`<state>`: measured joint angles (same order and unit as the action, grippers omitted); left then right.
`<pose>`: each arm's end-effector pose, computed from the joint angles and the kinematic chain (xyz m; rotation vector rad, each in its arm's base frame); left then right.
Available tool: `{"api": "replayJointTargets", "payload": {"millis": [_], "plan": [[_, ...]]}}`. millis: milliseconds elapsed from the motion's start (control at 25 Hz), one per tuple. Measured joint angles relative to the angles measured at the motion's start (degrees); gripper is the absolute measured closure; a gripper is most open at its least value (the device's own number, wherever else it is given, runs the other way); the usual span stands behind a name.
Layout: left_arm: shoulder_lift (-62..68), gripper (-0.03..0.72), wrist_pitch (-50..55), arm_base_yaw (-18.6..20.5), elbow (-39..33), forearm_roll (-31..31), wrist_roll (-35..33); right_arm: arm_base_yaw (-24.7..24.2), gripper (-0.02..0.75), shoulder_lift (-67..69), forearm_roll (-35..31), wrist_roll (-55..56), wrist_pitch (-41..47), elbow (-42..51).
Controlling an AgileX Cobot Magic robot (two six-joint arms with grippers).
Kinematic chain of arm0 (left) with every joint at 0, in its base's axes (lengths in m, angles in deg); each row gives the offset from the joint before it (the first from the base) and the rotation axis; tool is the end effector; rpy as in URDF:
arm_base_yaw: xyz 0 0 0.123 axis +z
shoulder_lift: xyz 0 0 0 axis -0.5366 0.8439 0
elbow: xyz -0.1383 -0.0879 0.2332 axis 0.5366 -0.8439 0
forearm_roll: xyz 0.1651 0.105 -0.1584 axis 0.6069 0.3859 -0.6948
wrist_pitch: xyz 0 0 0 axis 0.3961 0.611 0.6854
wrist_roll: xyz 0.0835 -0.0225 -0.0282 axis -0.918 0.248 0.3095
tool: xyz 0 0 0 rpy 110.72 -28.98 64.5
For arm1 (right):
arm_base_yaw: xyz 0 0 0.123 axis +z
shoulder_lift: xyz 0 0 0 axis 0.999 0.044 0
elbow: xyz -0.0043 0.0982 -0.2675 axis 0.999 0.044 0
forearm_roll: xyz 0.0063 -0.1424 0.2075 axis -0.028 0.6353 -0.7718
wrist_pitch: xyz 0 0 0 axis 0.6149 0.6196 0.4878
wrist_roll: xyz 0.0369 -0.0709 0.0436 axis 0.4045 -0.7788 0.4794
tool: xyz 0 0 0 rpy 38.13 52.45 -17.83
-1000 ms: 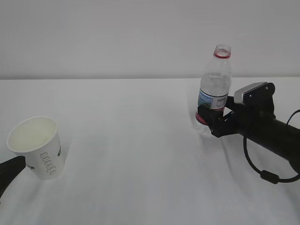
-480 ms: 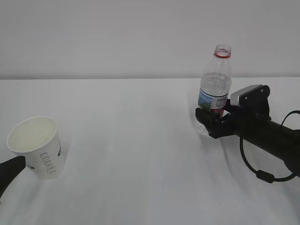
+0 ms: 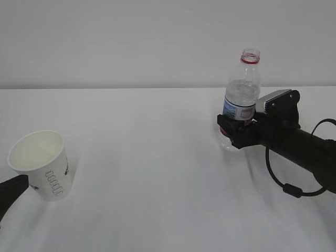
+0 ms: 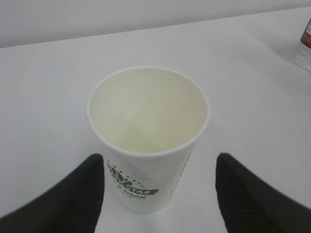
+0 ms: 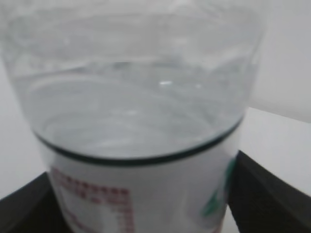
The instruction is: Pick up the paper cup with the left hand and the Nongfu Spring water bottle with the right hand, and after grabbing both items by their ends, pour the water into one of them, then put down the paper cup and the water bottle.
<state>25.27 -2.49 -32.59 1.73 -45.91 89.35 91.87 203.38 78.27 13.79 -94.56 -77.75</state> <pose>0.1473 -0.0313 0.1501 0.2823 1.9016 -0.3032 0.3582 0.0669 0.0753 -0.4912 1.7078 0.3634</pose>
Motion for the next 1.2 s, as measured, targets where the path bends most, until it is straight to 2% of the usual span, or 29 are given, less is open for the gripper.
{"api": "replayJointTargets", "payload": {"millis": [360,760,960,1200], "plan": [[0.0,0.164,0.0,0.0,0.0,-0.1,0.0,0.0,0.078,0.13,0.51,0.0,0.0,-0.78],[0.0,0.164,0.0,0.0,0.0,-0.1,0.0,0.0,0.247,0.13,1.82,0.1,0.0,-0.78],[0.0,0.164,0.0,0.0,0.0,-0.1,0.0,0.0,0.286,0.13,1.96,0.1,0.0,-0.78],[0.0,0.164,0.0,0.0,0.0,-0.1,0.0,0.0,0.289,0.13,1.99,0.1,0.0,-0.78]]}}
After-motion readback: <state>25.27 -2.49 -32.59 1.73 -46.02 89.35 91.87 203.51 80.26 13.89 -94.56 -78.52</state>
